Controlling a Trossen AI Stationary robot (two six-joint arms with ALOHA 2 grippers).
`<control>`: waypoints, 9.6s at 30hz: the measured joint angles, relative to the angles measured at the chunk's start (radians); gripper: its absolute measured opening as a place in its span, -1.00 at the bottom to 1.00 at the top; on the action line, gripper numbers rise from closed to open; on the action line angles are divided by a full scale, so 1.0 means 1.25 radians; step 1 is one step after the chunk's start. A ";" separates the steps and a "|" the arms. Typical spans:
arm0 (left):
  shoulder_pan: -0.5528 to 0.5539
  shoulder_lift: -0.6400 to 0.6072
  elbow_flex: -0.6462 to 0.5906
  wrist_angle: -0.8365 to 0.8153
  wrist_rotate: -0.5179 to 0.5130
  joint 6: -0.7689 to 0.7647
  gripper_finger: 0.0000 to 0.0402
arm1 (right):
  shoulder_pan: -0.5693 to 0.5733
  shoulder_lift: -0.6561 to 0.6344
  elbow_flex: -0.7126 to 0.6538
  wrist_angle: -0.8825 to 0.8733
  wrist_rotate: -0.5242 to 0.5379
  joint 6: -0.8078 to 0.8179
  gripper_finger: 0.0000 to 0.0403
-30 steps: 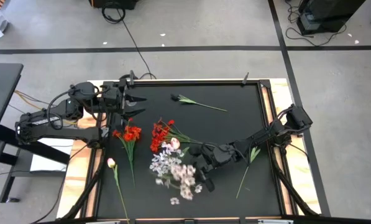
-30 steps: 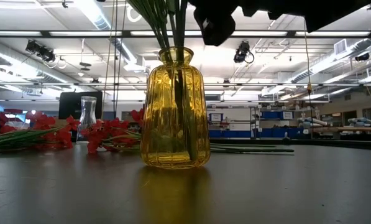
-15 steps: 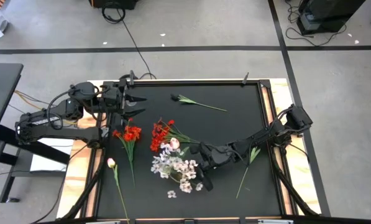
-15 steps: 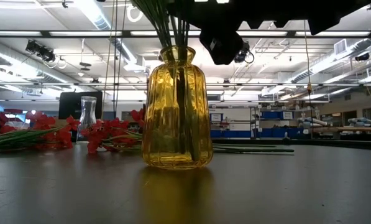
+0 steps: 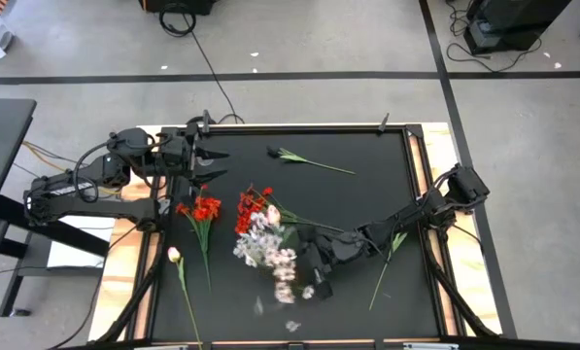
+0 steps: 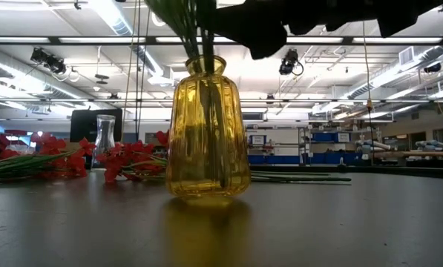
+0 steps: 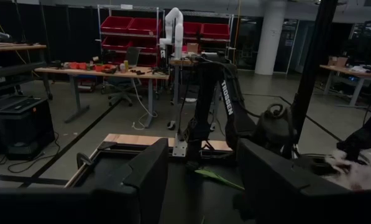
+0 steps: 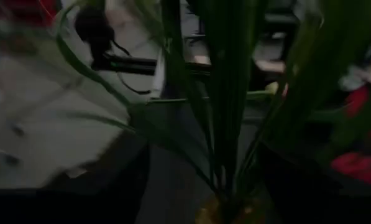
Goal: Sort flowers into vase by color
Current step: Put the white flower into the yellow vase, then put the pink flower into the yellow vase
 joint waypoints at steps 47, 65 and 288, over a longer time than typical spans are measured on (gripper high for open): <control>0.000 0.000 0.000 0.000 0.000 0.000 -0.02 | 0.108 -0.297 -0.171 -0.278 0.434 0.220 0.53; 0.000 0.000 0.000 0.066 0.000 -0.116 -0.02 | 0.017 -0.519 -0.175 -0.606 0.226 0.491 0.36; 0.016 0.493 0.164 0.331 0.059 -0.186 -0.93 | -0.457 -0.305 0.301 -0.569 -0.213 0.301 -0.54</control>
